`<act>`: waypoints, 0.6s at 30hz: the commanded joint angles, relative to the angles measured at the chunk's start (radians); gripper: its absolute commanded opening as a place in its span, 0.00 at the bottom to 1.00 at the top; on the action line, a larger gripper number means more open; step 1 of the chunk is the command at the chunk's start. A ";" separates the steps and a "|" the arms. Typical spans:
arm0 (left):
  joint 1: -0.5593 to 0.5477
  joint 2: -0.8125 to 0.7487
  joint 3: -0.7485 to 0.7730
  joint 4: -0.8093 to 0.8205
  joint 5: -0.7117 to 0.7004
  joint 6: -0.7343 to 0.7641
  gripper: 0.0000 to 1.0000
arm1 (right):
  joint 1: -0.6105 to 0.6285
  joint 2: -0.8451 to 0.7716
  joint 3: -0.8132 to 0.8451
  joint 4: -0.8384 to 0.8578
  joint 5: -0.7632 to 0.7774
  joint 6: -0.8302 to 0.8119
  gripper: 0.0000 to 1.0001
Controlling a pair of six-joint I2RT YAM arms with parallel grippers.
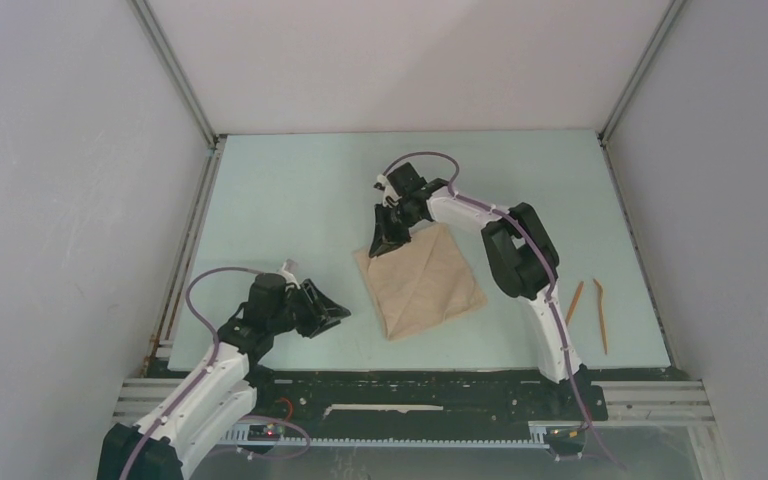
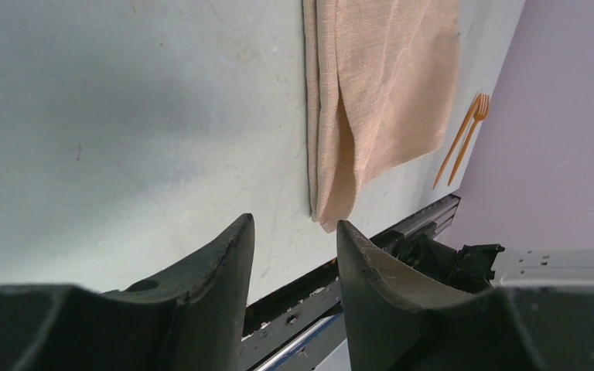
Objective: Fold the napkin into a case and place the utensils inside
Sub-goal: Fold the top corner of the square-folded napkin at the center of the board.
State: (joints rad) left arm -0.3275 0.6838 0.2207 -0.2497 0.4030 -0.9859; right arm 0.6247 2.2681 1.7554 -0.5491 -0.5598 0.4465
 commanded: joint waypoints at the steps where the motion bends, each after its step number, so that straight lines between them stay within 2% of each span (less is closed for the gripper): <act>1: 0.008 -0.018 0.006 0.010 0.007 0.021 0.48 | 0.014 0.030 0.078 -0.028 -0.037 -0.033 0.13; 18: 0.010 -0.024 0.005 0.009 0.022 0.027 0.48 | 0.018 0.094 0.173 -0.078 -0.037 -0.042 0.20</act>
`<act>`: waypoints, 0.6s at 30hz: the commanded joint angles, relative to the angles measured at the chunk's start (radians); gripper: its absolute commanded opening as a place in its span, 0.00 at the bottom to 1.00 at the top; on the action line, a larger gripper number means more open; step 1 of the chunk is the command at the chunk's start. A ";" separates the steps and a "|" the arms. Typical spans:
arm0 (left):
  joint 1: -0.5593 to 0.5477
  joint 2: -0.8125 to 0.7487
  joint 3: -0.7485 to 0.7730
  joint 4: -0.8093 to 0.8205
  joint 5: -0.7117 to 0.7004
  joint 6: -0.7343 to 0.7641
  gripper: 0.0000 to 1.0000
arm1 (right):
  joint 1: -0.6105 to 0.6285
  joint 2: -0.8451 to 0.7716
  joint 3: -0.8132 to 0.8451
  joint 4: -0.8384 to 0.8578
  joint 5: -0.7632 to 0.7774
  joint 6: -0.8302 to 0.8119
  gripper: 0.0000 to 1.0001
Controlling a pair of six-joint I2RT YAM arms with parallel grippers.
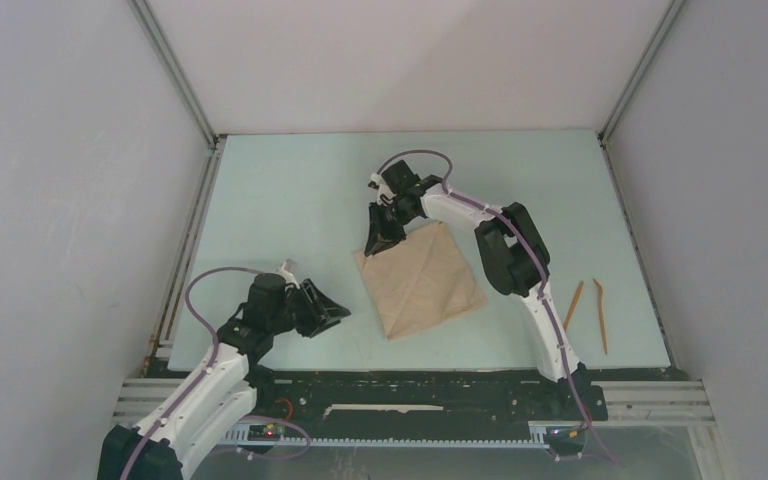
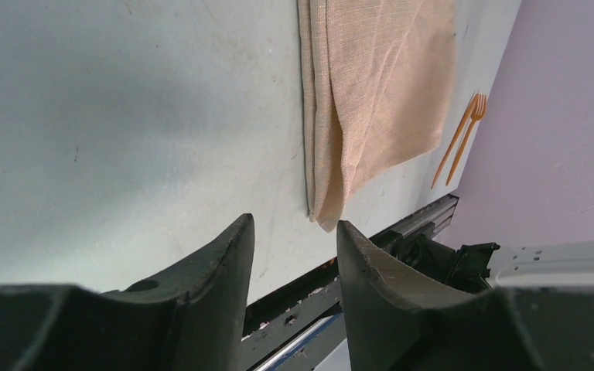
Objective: Fold the napkin into a case and place the utensils inside
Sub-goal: Fold the top corner of the square-folded napkin at the center of the board.
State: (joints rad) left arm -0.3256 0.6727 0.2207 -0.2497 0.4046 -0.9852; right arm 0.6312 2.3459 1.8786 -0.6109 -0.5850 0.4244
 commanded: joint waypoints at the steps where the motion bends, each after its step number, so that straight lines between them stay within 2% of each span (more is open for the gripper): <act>1: 0.008 -0.014 0.004 0.009 0.020 0.026 0.48 | 0.013 0.019 0.056 -0.020 -0.014 -0.021 0.21; 3: 0.007 -0.012 0.006 0.010 0.019 0.029 0.48 | 0.014 0.025 0.069 -0.027 -0.015 -0.023 0.24; 12: 0.008 0.038 0.046 0.035 0.016 0.044 0.49 | 0.010 0.002 0.111 -0.014 -0.095 0.025 0.52; 18: 0.009 0.241 0.210 0.151 0.049 0.063 0.49 | -0.044 -0.120 0.021 0.102 -0.235 0.083 0.59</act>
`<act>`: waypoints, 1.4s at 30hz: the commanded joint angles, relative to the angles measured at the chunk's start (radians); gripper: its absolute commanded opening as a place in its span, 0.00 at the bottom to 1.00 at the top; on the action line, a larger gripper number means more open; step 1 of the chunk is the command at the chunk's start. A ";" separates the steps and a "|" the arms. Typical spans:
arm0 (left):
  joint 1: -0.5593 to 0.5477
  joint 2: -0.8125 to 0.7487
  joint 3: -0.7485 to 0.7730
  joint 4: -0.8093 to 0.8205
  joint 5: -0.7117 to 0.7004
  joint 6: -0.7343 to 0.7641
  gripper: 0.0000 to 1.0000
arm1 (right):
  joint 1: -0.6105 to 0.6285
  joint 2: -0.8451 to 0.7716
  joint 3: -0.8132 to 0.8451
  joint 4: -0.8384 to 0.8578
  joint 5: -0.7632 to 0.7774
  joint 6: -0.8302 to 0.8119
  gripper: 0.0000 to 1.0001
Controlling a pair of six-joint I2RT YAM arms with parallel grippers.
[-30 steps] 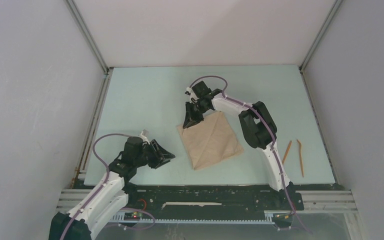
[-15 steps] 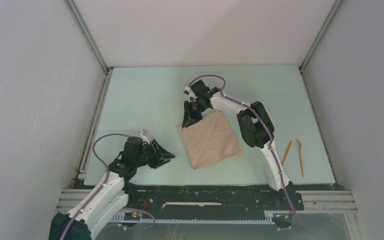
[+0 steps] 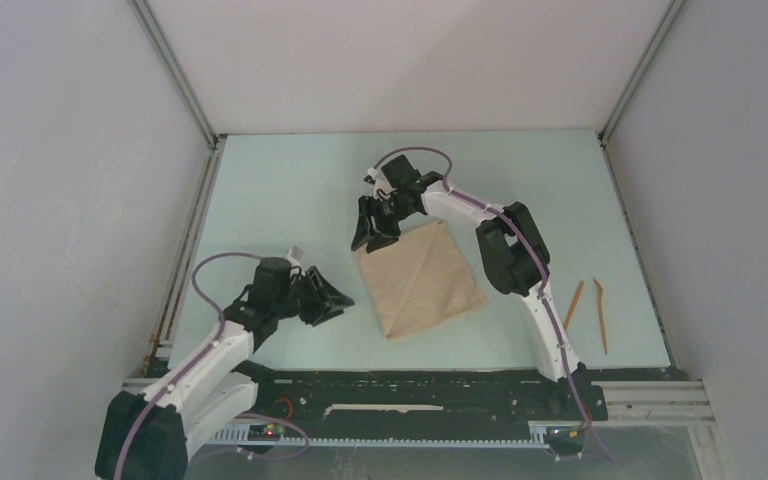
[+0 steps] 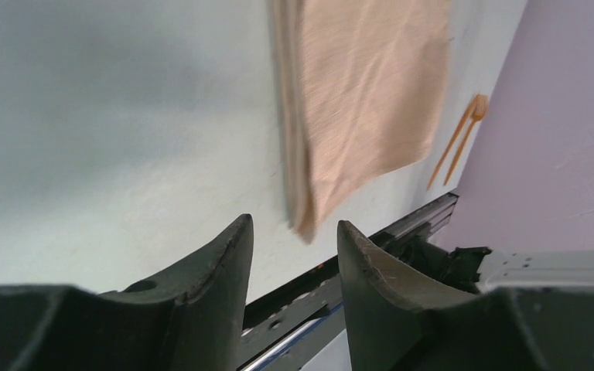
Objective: Fold the napkin into a case and place the utensils inside
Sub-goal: Fold the top corner of the square-folded napkin at the center of the board, then smooth out the upper triangle-folded napkin at the center of the board.
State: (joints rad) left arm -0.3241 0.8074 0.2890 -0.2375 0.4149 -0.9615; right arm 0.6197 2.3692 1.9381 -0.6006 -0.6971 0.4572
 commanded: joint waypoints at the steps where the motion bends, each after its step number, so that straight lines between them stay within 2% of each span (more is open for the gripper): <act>1: 0.008 0.158 0.183 0.162 0.052 0.046 0.50 | -0.053 -0.169 -0.071 0.104 -0.140 0.057 0.61; 5: -0.002 0.439 0.398 0.139 0.081 0.139 0.50 | -0.164 -0.300 -0.313 0.257 -0.151 0.096 0.67; 6: -0.007 0.498 0.450 0.105 0.069 0.170 0.56 | -0.188 -0.321 -0.352 0.280 -0.157 0.097 0.68; 7: -0.014 0.544 0.503 0.066 0.042 0.202 0.57 | -0.212 -0.332 -0.380 0.284 -0.168 0.091 0.68; 10: -0.033 0.641 0.619 0.019 -0.044 0.258 0.57 | -0.252 -0.345 -0.450 0.365 -0.238 0.100 0.70; 13: -0.051 0.696 0.676 0.000 -0.092 0.282 0.57 | -0.287 -0.363 -0.471 0.334 -0.225 0.067 0.72; 15: -0.063 0.728 0.708 -0.031 -0.112 0.310 0.55 | -0.324 -0.374 -0.530 0.398 -0.231 0.091 0.71; 19: -0.074 0.821 0.739 0.023 -0.009 0.297 0.48 | -0.368 -0.326 -0.529 0.442 -0.286 0.118 0.61; 21: -0.075 0.865 0.749 0.029 -0.022 0.286 0.47 | -0.374 -0.314 -0.527 0.444 -0.282 0.116 0.60; 24: -0.077 0.882 0.750 0.014 -0.078 0.287 0.48 | -0.377 -0.299 -0.522 0.438 -0.279 0.111 0.59; 26: -0.089 0.854 0.747 -0.022 -0.198 0.328 0.53 | -0.377 -0.290 -0.516 0.420 -0.276 0.099 0.57; 29: -0.098 0.827 0.731 -0.042 -0.285 0.352 0.54 | -0.376 -0.290 -0.513 0.406 -0.263 0.080 0.57; 34: -0.098 0.860 0.745 -0.057 -0.299 0.351 0.50 | -0.379 -0.286 -0.505 0.394 -0.260 0.072 0.56; 39: -0.098 0.909 0.772 -0.053 -0.285 0.350 0.50 | -0.379 -0.283 -0.495 0.378 -0.254 0.058 0.56; 42: -0.099 0.930 0.786 -0.054 -0.284 0.351 0.46 | -0.379 -0.282 -0.490 0.368 -0.248 0.050 0.56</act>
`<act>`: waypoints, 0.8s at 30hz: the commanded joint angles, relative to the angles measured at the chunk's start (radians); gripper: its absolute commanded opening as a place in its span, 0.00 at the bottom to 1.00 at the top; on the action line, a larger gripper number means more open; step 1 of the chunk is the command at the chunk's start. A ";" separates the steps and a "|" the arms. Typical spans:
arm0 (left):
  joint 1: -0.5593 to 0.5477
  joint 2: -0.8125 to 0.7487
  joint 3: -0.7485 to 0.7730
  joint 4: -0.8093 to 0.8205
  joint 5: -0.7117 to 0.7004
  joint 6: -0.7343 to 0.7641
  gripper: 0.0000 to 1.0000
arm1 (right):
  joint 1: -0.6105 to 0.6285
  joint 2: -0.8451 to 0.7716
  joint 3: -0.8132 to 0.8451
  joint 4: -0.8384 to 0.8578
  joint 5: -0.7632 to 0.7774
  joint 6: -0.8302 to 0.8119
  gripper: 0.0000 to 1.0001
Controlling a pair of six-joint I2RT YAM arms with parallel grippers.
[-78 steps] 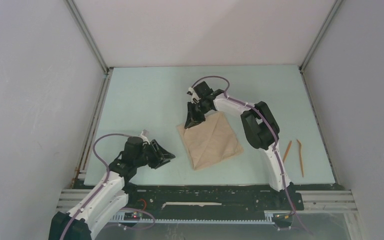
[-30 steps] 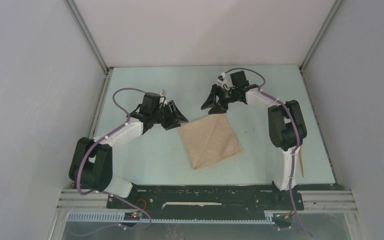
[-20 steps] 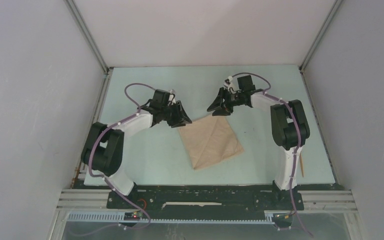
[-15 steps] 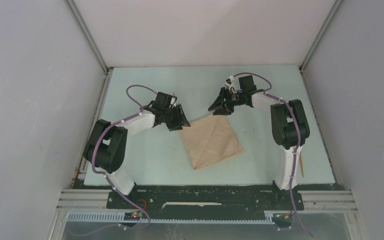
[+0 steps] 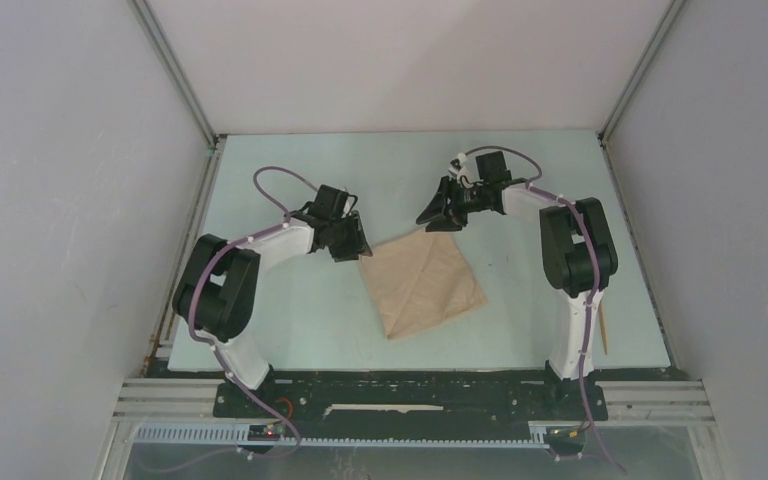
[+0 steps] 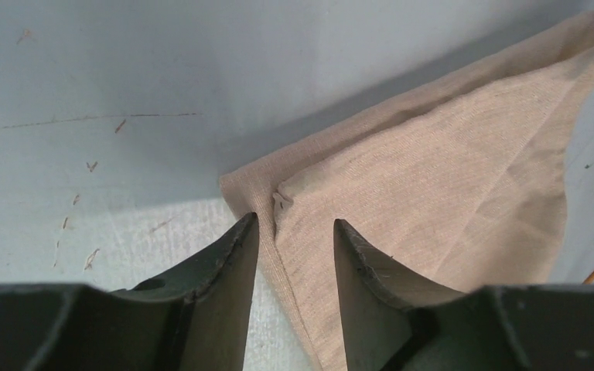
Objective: Fold the napkin into a case and place the utensils inside
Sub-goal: Smooth out the upper triangle-folded napkin at the center of the board.
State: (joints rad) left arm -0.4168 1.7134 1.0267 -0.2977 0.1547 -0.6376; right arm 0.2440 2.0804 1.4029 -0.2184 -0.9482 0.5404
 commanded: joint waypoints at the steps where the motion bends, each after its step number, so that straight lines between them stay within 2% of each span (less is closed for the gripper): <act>1: -0.005 0.030 0.049 0.009 -0.020 0.026 0.42 | -0.003 0.009 0.045 -0.016 0.002 -0.035 0.56; 11: -0.005 0.010 0.031 0.014 -0.044 0.020 0.13 | -0.002 0.031 0.058 -0.038 0.033 -0.057 0.54; 17: -0.006 -0.019 -0.003 0.006 -0.062 0.024 0.06 | -0.005 0.053 0.088 -0.089 0.086 -0.093 0.54; 24: -0.005 -0.011 -0.013 0.008 -0.060 0.025 0.06 | -0.005 0.083 0.130 -0.087 0.077 -0.074 0.55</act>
State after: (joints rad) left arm -0.4168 1.7374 1.0172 -0.3019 0.1101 -0.6273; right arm 0.2432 2.1437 1.4826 -0.3019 -0.8722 0.4770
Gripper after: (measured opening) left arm 0.063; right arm 0.546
